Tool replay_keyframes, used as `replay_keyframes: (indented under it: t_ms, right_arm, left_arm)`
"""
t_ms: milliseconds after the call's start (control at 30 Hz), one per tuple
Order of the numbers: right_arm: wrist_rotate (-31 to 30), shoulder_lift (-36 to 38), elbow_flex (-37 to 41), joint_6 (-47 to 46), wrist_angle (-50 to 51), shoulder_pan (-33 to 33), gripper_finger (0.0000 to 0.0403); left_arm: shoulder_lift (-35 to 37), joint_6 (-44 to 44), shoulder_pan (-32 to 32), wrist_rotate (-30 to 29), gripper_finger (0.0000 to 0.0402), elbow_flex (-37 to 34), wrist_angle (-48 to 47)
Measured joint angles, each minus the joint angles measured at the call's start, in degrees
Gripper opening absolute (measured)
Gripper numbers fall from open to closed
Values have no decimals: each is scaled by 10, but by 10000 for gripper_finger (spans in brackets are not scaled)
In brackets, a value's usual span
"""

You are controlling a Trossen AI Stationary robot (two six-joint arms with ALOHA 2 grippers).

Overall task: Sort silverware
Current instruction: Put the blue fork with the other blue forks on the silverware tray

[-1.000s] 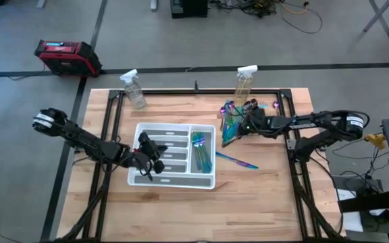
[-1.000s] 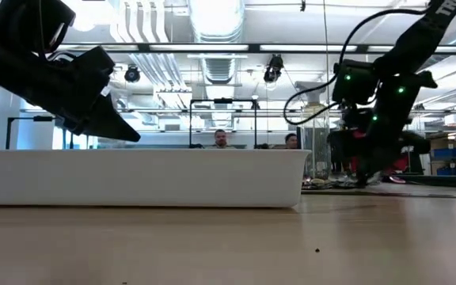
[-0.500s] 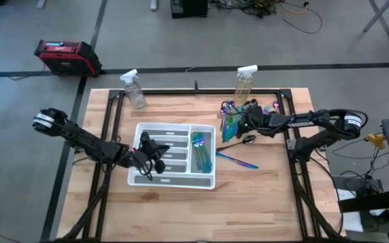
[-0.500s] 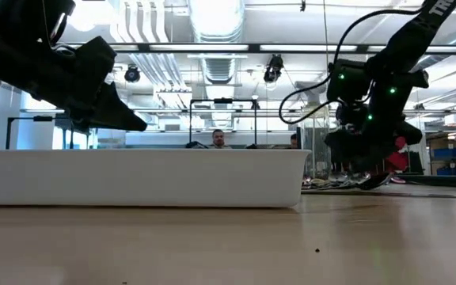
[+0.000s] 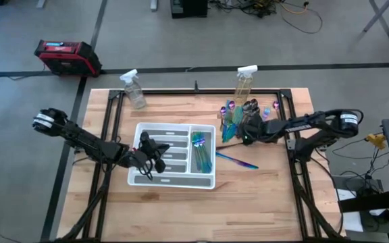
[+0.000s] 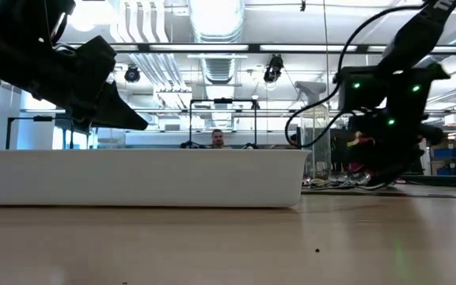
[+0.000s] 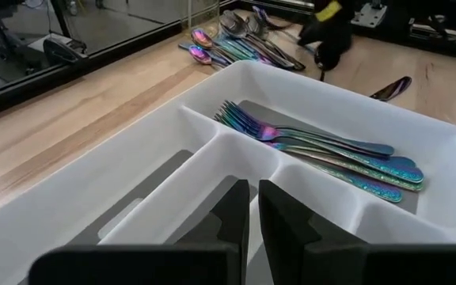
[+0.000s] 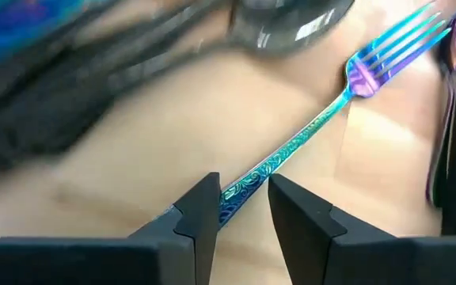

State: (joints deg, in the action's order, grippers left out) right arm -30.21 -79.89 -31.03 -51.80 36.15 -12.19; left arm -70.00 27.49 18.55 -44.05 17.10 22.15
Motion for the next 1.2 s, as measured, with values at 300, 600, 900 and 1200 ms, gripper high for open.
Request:
replay_keyframes:
  t_ms: [300, 600, 900, 1200]
  right_arm:
    - [-113, 60, 0, -119, 22, 130, 125]
    - [-117, 28, 1, -67, -20, 76, 107]
    - [-83, 25, 2, 66, -94, -8, 92]
    - [-15, 25, 38, 100, -144, -65, 101]
  left_arm:
    - [0, -11, 0, -4, 16, 0, 26]
    - [0, -15, 0, -4, 16, 0, 47]
    - [1, -30, 0, -5, 16, 0, 53]
    - [1, -30, 0, -5, 16, 0, 53]
